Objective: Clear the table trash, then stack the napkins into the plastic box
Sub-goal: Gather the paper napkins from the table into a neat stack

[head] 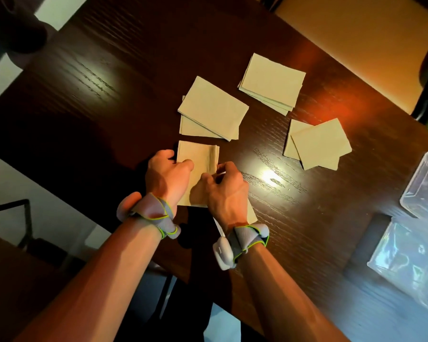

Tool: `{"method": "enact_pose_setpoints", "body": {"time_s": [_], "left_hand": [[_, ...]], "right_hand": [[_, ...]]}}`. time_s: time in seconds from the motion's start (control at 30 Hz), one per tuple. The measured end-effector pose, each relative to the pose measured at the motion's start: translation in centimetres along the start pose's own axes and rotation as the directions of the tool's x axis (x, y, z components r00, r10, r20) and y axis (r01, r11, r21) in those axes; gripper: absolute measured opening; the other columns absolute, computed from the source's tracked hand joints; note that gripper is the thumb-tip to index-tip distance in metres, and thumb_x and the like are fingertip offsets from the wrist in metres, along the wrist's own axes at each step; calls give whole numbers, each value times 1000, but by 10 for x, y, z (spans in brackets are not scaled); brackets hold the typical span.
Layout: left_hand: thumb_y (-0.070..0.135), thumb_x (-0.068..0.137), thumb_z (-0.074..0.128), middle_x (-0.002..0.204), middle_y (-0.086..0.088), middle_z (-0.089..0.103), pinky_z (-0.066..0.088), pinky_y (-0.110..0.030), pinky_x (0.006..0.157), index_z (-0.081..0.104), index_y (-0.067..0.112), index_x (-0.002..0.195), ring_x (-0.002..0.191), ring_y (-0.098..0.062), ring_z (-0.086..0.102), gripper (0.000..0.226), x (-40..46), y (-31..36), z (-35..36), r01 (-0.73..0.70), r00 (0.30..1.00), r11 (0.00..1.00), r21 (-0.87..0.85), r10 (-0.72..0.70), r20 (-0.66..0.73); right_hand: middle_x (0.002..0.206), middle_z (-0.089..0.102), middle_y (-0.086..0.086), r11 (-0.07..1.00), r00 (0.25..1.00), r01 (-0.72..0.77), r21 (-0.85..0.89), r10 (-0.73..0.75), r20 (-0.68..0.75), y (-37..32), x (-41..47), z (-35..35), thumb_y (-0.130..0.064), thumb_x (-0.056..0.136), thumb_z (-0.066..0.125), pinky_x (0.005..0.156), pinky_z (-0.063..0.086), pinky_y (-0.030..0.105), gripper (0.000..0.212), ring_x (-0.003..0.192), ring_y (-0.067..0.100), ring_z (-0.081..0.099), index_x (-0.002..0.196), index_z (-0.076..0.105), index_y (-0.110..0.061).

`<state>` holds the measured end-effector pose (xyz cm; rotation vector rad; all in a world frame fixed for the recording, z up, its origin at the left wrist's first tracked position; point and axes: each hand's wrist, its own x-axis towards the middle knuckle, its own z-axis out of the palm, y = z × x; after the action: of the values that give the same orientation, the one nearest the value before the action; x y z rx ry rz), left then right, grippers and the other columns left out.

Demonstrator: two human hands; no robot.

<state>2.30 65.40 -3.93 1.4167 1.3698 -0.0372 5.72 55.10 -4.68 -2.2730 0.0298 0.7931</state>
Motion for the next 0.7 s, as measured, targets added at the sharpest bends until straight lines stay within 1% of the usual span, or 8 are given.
{"method": "enact_pose_setpoints", "body": {"time_s": [0.1,0.17,0.3,0.37,0.43,0.57,0.63,0.7], "left_hand": [[24,54,65,106,-15,75,58,-50,91,63,7,125,99,-32,72,73,4,0,1,43,999,999,-12,-43,-15],[22,54,65,104,-14,75,59,-51,89,67,10,117,95,-32,73,65,4,-2,2,35,999,999,-14,-35,5],[18,56,61,83,-6,77,61,-52,80,69,23,70,82,-30,75,17,0,-11,1,-28,998,999,27,26,57],[20,60,60,79,3,76,62,-49,77,69,27,69,79,-26,74,14,-4,-14,-2,-71,996,997,28,69,57],[20,63,61,80,9,74,62,-45,78,69,32,73,79,-21,73,17,-7,-17,-6,-128,990,992,-20,129,52],[22,67,61,78,17,73,57,-31,75,67,40,81,79,-9,71,23,-16,-27,-17,-296,954,955,-33,297,36],[19,70,62,80,15,74,55,-25,75,67,34,84,80,-6,71,21,-21,-28,-20,-359,930,930,-81,364,49],[14,73,62,84,10,74,52,-20,76,66,29,86,81,-5,71,20,-25,-28,-20,-403,911,904,-142,411,37]], "right_hand": [[96,73,9,1000,1000,3,2,-3,1,0,0,0,-27,92,66,84,55,48,22,94,35,66,106,60,-11],[96,72,9,1000,1000,4,-3,-4,3,0,1,0,-27,92,67,85,55,48,23,95,35,66,106,59,-11],[84,66,0,999,999,44,-16,-44,5,1,2,-3,-27,91,68,81,56,43,23,89,31,67,106,58,-12],[82,65,-3,996,997,82,-18,-83,-12,3,0,-6,-28,88,69,79,56,41,24,83,25,67,104,57,-14],[94,66,0,992,992,125,1,-124,-28,6,-3,-11,-31,85,72,83,55,40,31,86,18,64,108,56,-17],[134,57,-4,971,970,239,12,-239,52,15,-6,-27,-38,83,74,105,47,39,67,122,13,55,140,42,-25],[142,54,-13,964,952,255,79,-265,151,15,-7,-35,-35,83,76,108,41,24,76,128,4,51,147,36,-30],[131,62,-17,950,925,280,136,-305,226,15,-6,-41,-28,86,76,94,39,7,62,112,-8,57,141,47,-29]]}}
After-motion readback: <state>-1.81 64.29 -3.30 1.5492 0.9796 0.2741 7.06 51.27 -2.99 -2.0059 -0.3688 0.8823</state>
